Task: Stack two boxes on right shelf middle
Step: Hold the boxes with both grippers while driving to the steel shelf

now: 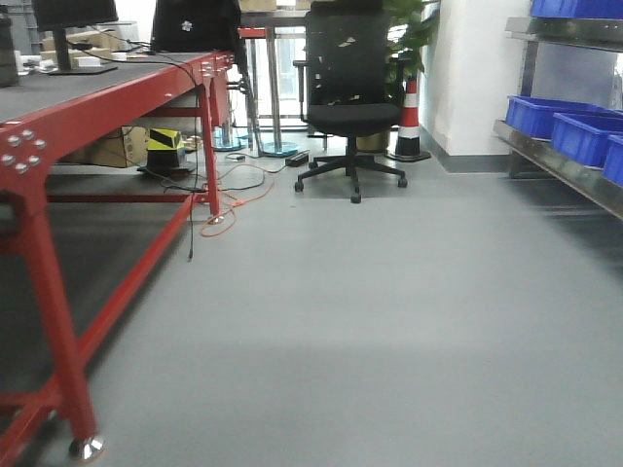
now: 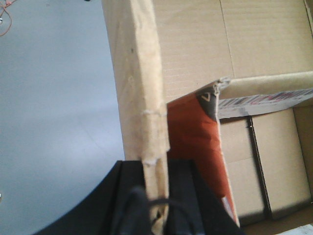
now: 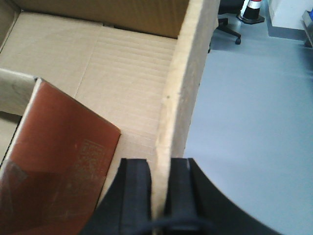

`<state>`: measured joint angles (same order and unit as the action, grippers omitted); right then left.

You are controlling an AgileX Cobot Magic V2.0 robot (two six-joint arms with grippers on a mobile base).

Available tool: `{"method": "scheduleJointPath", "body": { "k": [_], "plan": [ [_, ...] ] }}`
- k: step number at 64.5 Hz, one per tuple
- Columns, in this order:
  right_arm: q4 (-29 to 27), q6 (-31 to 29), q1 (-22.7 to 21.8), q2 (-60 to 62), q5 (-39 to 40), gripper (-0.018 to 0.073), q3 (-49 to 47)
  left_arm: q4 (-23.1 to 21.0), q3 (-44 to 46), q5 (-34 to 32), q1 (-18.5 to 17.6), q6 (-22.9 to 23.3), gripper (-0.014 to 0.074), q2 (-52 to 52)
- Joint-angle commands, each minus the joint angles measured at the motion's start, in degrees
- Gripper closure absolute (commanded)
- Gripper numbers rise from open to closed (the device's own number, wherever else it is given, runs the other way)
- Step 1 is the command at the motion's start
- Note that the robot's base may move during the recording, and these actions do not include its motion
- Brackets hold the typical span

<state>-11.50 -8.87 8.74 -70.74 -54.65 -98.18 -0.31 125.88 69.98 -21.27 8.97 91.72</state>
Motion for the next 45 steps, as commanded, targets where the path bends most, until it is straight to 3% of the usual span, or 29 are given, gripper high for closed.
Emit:
{"method": "scheduleJointPath", "body": {
  "k": [1, 45],
  "plan": [
    [0.91, -0.69, -0.23, 0.76, 3.48, 0.0713, -0.61, 0.99, 0.62, -2.5, -0.11, 0.19, 0.0707, -0.58],
    [0.79, -0.69, -0.23, 0.76, 3.77, 0.0713, -0.61, 0.99, 0.62, -2.5, -0.11, 0.19, 0.0707, -0.58]
  ]
}}
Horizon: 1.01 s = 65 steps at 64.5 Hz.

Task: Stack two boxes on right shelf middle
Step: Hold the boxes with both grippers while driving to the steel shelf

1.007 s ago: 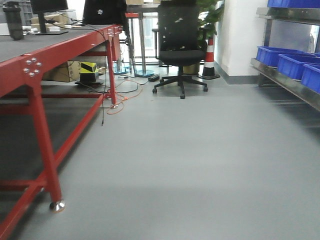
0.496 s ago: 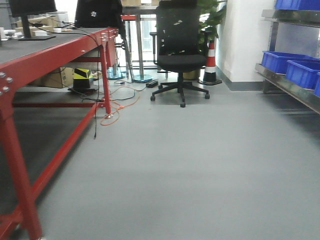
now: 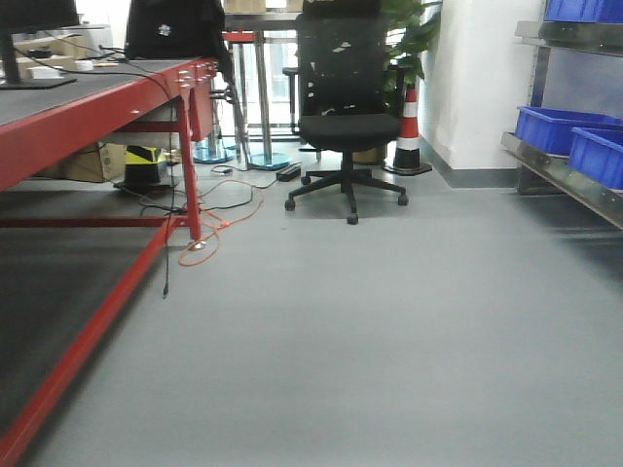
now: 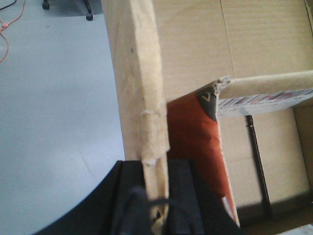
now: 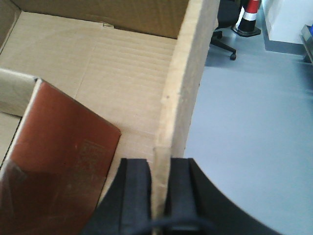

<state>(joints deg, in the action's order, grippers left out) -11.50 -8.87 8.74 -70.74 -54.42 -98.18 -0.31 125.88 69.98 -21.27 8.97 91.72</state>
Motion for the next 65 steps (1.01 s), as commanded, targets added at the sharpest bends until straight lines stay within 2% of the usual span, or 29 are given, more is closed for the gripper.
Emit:
{"method": "scheduleJointPath", "body": {
  "k": [1, 65],
  "plan": [
    [0.79, -0.69, -0.23, 0.76, 3.54, 0.0713, -0.61, 0.99, 0.62, -2.5, -0.11, 0.19, 0.0707, -0.58],
    [0.79, -0.69, -0.23, 0.76, 3.54, 0.0713, -0.61, 0.99, 0.62, -2.5, -0.11, 0.19, 0.0707, -0.58]
  ]
}}
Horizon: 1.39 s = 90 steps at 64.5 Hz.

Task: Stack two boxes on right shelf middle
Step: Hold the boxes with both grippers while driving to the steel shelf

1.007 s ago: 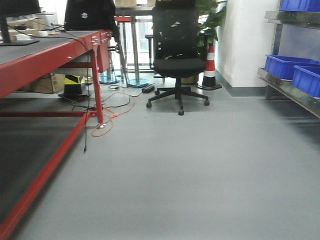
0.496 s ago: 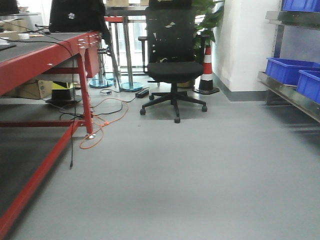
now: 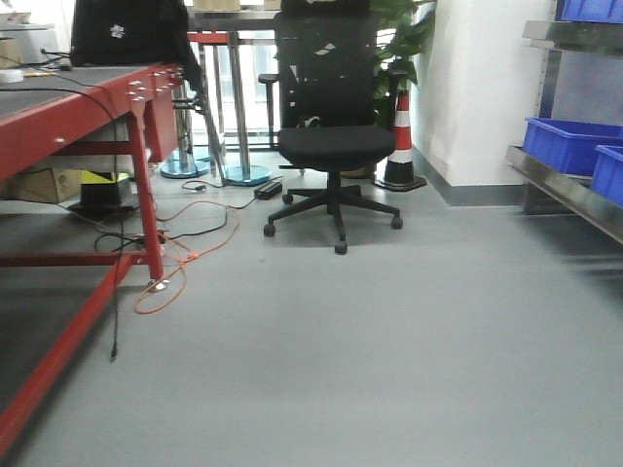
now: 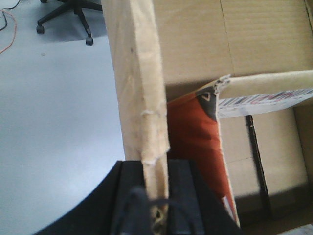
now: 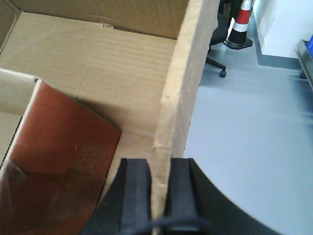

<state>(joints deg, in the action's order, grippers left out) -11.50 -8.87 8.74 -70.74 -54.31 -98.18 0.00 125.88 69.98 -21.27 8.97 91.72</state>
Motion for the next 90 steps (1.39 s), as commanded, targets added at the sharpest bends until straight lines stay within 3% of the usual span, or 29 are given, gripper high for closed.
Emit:
{"method": "scheduleJointPath", "body": {
  "k": [1, 38, 90],
  "plan": [
    [0.79, -0.69, -0.23, 0.76, 3.43, 0.0713, -0.61, 0.68, 0.62, -2.5, -0.11, 0.19, 0.0707, -0.58],
    [0.79, -0.69, -0.23, 0.43, 3.44, 0.0713, -0.61, 0.68, 0.62, -6.7, -0.11, 0.19, 0.0707, -0.47],
    [0.79, -0.69, -0.23, 0.43, 3.44, 0.0713, -0.61, 1.05, 0.62, -6.7, 0.02, 0.19, 0.0707, -0.47]
  ]
}}
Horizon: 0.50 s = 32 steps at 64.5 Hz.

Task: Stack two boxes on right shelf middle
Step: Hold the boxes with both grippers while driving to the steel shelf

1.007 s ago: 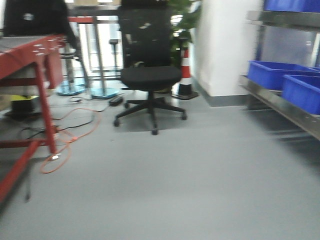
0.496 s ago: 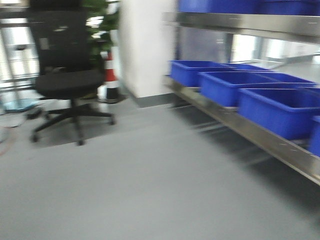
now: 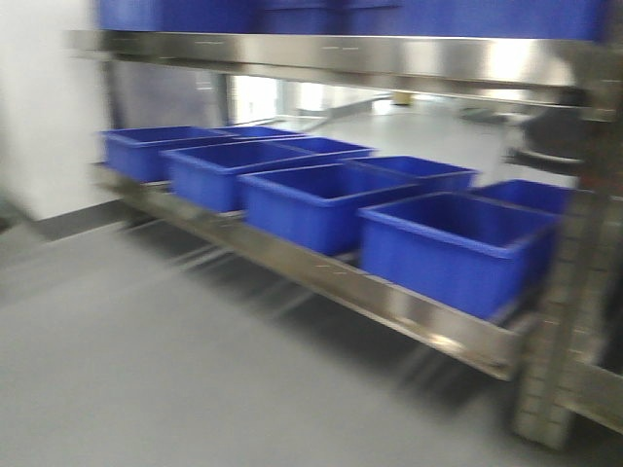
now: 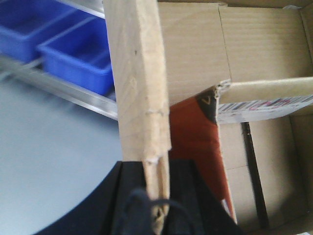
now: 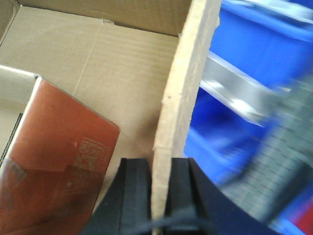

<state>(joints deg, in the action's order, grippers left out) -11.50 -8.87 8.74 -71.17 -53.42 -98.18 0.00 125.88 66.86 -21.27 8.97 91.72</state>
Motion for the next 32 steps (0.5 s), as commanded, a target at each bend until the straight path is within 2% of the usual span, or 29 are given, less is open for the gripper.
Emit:
{"method": "scheduleJointPath", "body": {
  "k": [1, 32],
  "plan": [
    [0.79, -0.69, -0.23, 0.86, 2.55, 0.0713, -0.61, 1.05, 0.62, -3.59, 0.02, 0.19, 0.0707, -0.47],
    [0.79, -0.69, -0.23, 0.86, 2.55, 0.0713, -0.61, 1.3, 0.62, -3.59, 0.02, 0.19, 0.0707, -0.47]
  ]
}}
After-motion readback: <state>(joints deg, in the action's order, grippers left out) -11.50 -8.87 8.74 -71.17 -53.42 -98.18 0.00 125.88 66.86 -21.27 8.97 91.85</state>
